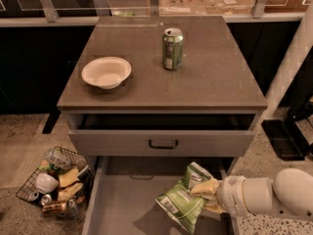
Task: Pick green can from middle drawer and place on counter
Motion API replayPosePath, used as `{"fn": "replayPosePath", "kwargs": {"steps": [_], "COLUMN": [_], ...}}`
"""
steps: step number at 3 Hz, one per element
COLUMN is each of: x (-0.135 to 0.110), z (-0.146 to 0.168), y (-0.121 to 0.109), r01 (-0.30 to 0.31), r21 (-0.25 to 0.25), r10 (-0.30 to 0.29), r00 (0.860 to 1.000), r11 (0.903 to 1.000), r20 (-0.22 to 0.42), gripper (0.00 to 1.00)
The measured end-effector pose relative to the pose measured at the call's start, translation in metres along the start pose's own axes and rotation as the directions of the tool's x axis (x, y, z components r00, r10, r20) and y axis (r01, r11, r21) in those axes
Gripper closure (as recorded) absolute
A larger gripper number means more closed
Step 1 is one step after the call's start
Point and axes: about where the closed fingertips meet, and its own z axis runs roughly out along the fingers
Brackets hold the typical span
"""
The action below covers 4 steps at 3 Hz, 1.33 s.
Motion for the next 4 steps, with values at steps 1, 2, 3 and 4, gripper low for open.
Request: {"fn": "replayPosePath", "kwargs": {"steps": [1,2,3,4], "x": [0.002,0.001,-0.004,0.000], "z": [0.005,-0.011,-0.040,-0.072], "y": [0.003,-0.020,-0.056,-0.090], "r01": [-0.009,0.042,0.110,0.153], "r21": [0.014,0.055,0.073,0.080], "r10": [0.009,-0.041,-0.105,-0.144], "r00": [1.000,0.999,0.992,0.984], "r11": [0.9999,0.9976,0.9913,0.9851], "r20": [0.003,-0.019,-0.064,-0.104], "gripper": [1.00,1.00,1.00,1.00]}}
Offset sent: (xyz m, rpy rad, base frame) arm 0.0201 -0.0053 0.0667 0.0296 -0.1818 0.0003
